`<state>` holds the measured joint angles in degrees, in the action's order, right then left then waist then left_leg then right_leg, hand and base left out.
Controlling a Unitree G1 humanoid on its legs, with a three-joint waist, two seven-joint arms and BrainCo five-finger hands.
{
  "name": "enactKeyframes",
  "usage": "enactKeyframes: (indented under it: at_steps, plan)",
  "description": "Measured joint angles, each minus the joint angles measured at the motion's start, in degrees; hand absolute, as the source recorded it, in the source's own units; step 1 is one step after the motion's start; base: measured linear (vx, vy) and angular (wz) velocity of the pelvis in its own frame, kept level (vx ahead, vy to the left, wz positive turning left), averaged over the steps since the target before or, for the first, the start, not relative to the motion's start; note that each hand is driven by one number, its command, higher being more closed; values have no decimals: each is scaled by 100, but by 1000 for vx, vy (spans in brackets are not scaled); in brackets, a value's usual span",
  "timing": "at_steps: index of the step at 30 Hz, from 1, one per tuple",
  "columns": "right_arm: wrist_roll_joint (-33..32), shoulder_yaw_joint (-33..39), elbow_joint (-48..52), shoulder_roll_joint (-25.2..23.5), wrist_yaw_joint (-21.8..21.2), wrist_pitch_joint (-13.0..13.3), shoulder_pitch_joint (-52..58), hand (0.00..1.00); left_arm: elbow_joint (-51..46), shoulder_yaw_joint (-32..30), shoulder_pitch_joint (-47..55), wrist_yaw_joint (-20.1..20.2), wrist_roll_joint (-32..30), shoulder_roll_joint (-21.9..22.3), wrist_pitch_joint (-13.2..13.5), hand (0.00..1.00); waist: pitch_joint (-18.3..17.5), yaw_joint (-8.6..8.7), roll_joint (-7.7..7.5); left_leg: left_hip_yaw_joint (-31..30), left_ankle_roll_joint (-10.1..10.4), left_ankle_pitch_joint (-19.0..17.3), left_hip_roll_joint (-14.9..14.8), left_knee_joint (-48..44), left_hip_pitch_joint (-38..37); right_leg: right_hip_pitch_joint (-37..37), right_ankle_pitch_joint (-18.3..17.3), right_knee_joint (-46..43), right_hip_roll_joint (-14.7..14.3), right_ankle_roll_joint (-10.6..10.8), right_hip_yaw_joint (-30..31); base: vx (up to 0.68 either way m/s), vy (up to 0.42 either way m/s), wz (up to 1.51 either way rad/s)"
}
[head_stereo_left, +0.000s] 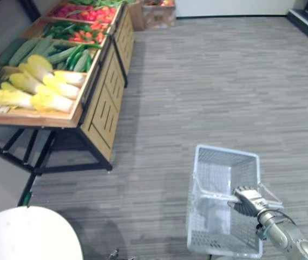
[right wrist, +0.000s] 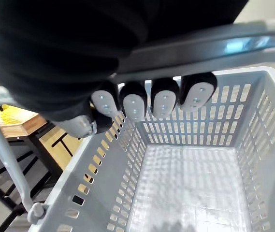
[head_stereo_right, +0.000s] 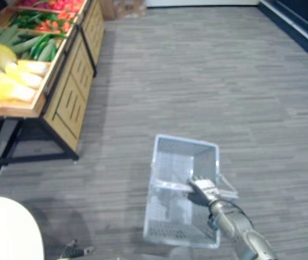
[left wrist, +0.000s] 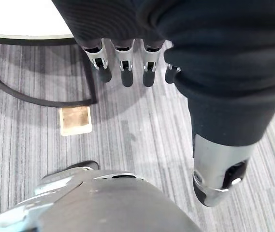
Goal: Pick vegetable in the basket
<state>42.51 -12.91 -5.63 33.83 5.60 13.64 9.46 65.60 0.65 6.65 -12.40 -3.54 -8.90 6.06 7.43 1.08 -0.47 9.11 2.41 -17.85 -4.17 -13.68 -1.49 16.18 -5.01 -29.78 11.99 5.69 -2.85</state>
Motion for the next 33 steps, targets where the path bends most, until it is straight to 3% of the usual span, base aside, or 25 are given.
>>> enactKeyframes:
  at_steps: [1, 2, 3, 4, 5, 8, 9, 11, 13, 14, 15, 16, 18, 19, 20, 21, 22, 23, 24, 26, 29, 30, 32, 33]
  plan:
    - [19, 14, -5, -85, 38, -45, -41, 100, 13, 35, 36, -6, 2, -70, -13, 0, 101, 3, -157, -55, -109, -62, 138, -12, -190, 182, 147, -703, 157, -442, 10, -26, 139, 22]
    - [22, 35, -3, -133, 75, -48, -32, 100, 10, 38, 64, -10, 1, -111, -25, 0, 159, 8, -177, -207, -213, -115, 217, 5, -370, 365, 483, -1277, 192, -752, 171, -2, 136, 28]
    - [21, 46, 13, -163, 107, -45, -28, 100, 5, 50, 71, -7, 0, -135, -37, 0, 169, 18, -181, -257, -289, -148, 246, 29, -431, 537, 595, -1561, 166, -736, 326, 51, 134, 34]
    - [18, 140, 62, -282, 153, -11, 41, 100, 14, 86, 85, 5, 0, -153, -77, 0, 179, 49, -217, -375, -392, -205, 252, 65, -515, 701, 290, -1858, 19, -495, 392, 124, 120, 41]
    - [14, 170, 76, -386, 156, 54, 150, 100, 13, 113, 59, 18, 0, -223, -123, 0, 182, 56, -223, -481, -432, -197, 246, 172, -587, 838, 76, -1680, -140, -488, 281, 211, 124, 50]
    - [8, 174, -14, -591, 153, 81, 198, 100, 11, 114, -32, 31, -2, -200, -132, 0, 240, 157, -168, -715, -457, -171, 261, 407, -636, 986, 94, -181, -420, -430, -142, 242, 42, 45]
    - [7, 182, -34, -618, 159, 77, 171, 100, -2, 113, -78, 32, -8, -197, -132, 0, 288, 220, -158, -819, -389, -109, 285, 571, -765, 959, 307, 905, -514, -186, -189, 320, -12, 61]
    - [3, 314, -38, -668, 172, 60, 169, 100, -88, 44, -134, 30, -14, -198, -131, 0, 368, 323, -174, -1066, -318, -112, 329, 956, -1136, 947, 727, 2385, -535, -40, -175, 586, -131, 87]
    - [2, 492, -27, -769, 236, 28, 152, 100, -125, -117, -180, 28, -39, -202, -129, 0, 459, 375, -290, -1354, -178, -203, 362, 1045, -1515, 1029, 891, 2467, -352, -28, -94, 539, -188, 100]
    - [3, 560, -50, -772, 262, 2, 180, 100, -133, -160, -213, 24, -57, -170, -130, 0, 481, 386, -252, -1451, -146, -232, 316, 994, -1572, 1076, 1277, 2184, -373, -29, -43, 458, -193, 68]
    - [8, 644, -91, -778, 262, -90, 151, 100, -123, -181, -261, 29, -102, -60, -126, 0, 471, 349, -94, -1529, -139, -217, 195, 597, -1449, 1184, 1463, 1715, -420, -61, -51, 606, -259, 55]
    - [11, 749, -90, -775, 260, -127, 124, 100, -109, -182, -261, 31, -133, 87, -124, 0, 443, 343, 143, -1616, -49, -113, 33, -52, -1178, 1222, 1295, 1402, -507, -296, -203, 759, -319, 48]
    - [19, 786, -100, -779, 239, -178, 73, 100, -75, -290, -246, 29, -145, 192, -127, 0, 439, 330, 279, -1601, 147, 401, -71, -902, -780, 1139, 1052, 1088, -557, -484, -375, 688, -294, 27]
    - [18, 786, -99, -761, 197, -189, 88, 100, -61, -340, -238, 21, -160, 202, -142, 0, 442, 341, 298, -1591, 340, 1150, -50, -1651, -462, 913, 804, 981, -548, -574, -504, 709, -280, 31]
    - [13, 775, -96, -738, 142, -200, 152, 100, -68, -392, -224, 19, -160, 200, -164, 0, 457, 308, 270, -1585, 780, 2404, -51, -2434, -153, 474, 555, 1044, -514, -650, -607, 699, -262, 36]
    - [-2, 752, -92, -710, 140, -202, 167, 100, -68, -396, -202, 8, -148, 200, -168, 0, 474, 294, 242, -1543, 960, 2980, -102, -2816, -19, 210, 419, 1140, -496, -640, -635, 671, -237, 38]
    - [-27, 729, -96, -669, 137, -247, 218, 100, -138, -397, -188, -27, -111, 186, -160, 0, 510, 269, 233, -1177, 845, 2727, -313, -3817, 448, -311, 227, 1320, -513, -655, -719, 603, -208, 32]
    - [-28, 738, -88, -666, 139, -292, 296, 100, -228, -446, -188, -40, -111, 180, -160, 0, 526, 174, 210, -764, 474, 2139, -474, -4475, 828, -792, 134, 1543, -501, -660, -772, 652, -198, 22]
    - [-28, 726, -104, -647, 127, -332, 334, 100, -282, -466, -184, -64, -111, 180, -157, 0, 539, 76, 187, -533, 320, 1825, -501, -4568, 1071, -1113, 104, 1709, -448, -651, -802, 473, -127, 9]
    - [-35, 665, -49, -533, 143, -322, 489, 100, -437, -548, -160, -112, -87, 203, -109, 0, 539, 3, 183, -246, 146, 1366, -491, -4079, 1652, -1674, 35, 2042, -298, -541, -983, 434, -22, 24]
    - [-37, 630, -56, -511, 142, -301, 617, 100, -464, -566, -141, -157, 64, 215, -114, 0, 539, 25, 186, -37, 151, 1330, -500, -2031, 1845, -2098, -131, 2200, -135, -298, -1136, 319, 77, 17]
    - [-35, 601, -52, -504, 145, -291, 694, 100, -467, -641, -74, -208, 76, 262, -115, 0, 524, 33, 208, -189, 119, 1646, -469, -553, 1792, -2262, -280, 2216, -59, -104, -1153, 435, 259, -10]
    - [-31, 571, -27, -429, 153, -283, 762, 100, -451, -727, 41, -235, 73, 339, -116, 0, 480, 19, 284, -551, 104, 2295, -434, 291, 1838, -2387, -542, 2159, 1, 184, -1062, 393, 320, -25]
    - [-31, 553, -22, -319, 158, -284, 839, 100, -452, -726, 229, -259, 76, 454, -105, 0, 360, -1, 478, -817, 45, 2864, -505, 422, 1825, -2468, -742, 2143, -83, 398, -930, 285, 297, -34]
